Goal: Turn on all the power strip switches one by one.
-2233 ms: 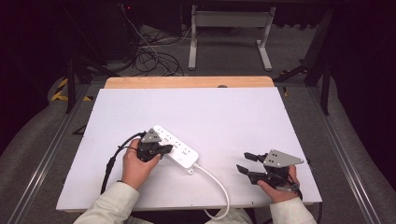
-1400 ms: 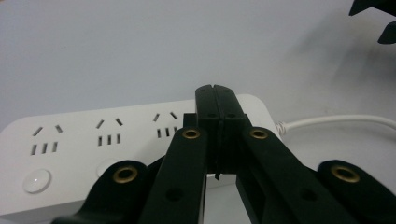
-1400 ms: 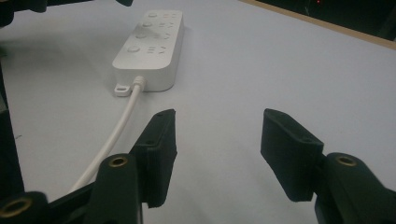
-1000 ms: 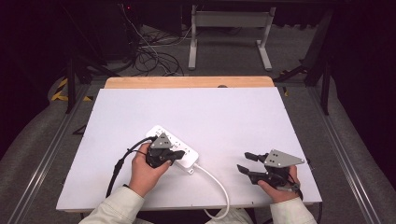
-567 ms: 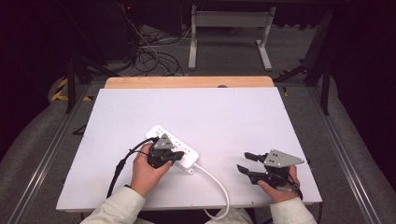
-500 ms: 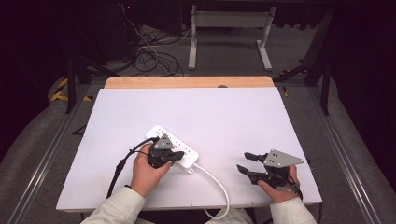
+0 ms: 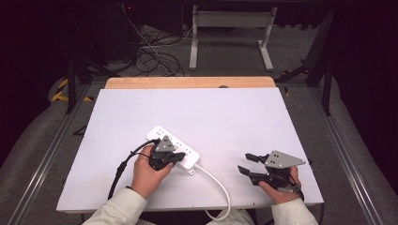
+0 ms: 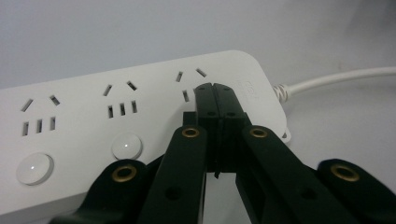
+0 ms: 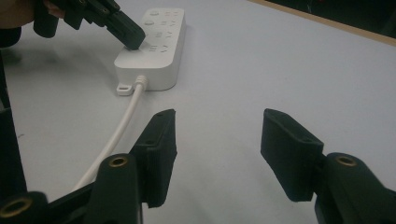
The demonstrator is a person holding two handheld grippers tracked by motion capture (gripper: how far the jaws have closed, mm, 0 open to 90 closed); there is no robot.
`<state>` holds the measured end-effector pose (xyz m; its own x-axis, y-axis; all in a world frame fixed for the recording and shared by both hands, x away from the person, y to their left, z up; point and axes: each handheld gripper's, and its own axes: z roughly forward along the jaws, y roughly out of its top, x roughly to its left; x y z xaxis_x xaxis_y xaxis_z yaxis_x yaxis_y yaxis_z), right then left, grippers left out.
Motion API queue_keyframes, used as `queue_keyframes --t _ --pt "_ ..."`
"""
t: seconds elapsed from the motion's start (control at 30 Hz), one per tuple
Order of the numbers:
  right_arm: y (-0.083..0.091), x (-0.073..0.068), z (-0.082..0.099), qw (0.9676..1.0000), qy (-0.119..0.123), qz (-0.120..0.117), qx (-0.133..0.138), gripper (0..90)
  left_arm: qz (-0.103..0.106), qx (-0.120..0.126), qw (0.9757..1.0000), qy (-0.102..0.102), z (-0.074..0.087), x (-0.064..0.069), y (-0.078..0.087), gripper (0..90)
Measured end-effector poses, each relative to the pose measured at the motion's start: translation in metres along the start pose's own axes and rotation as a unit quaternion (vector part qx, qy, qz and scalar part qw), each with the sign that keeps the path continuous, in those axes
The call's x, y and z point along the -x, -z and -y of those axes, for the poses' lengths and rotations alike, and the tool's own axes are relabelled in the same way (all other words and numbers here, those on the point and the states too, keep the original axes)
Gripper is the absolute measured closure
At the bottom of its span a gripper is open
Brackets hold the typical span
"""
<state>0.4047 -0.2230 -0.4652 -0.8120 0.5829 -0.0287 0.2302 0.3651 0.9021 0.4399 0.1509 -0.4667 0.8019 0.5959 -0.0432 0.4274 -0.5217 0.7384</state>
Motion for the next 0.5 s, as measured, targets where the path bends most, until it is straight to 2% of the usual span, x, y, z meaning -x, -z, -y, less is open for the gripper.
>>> queue_keyframes --t 0.4,0.5 --pt "-0.0002 -0.0004 0.0001 1.0 0.0 -0.001 0.001 46.0 0.005 0.005 0.9999 0.01 0.0023 -0.0012 -0.0008 90.0" --pt "-0.0001 -0.0005 0.0001 1.0 0.0 -0.001 0.002 45.9 -0.004 0.004 1.0 0.002 0.0022 0.0011 -0.0009 90.0"
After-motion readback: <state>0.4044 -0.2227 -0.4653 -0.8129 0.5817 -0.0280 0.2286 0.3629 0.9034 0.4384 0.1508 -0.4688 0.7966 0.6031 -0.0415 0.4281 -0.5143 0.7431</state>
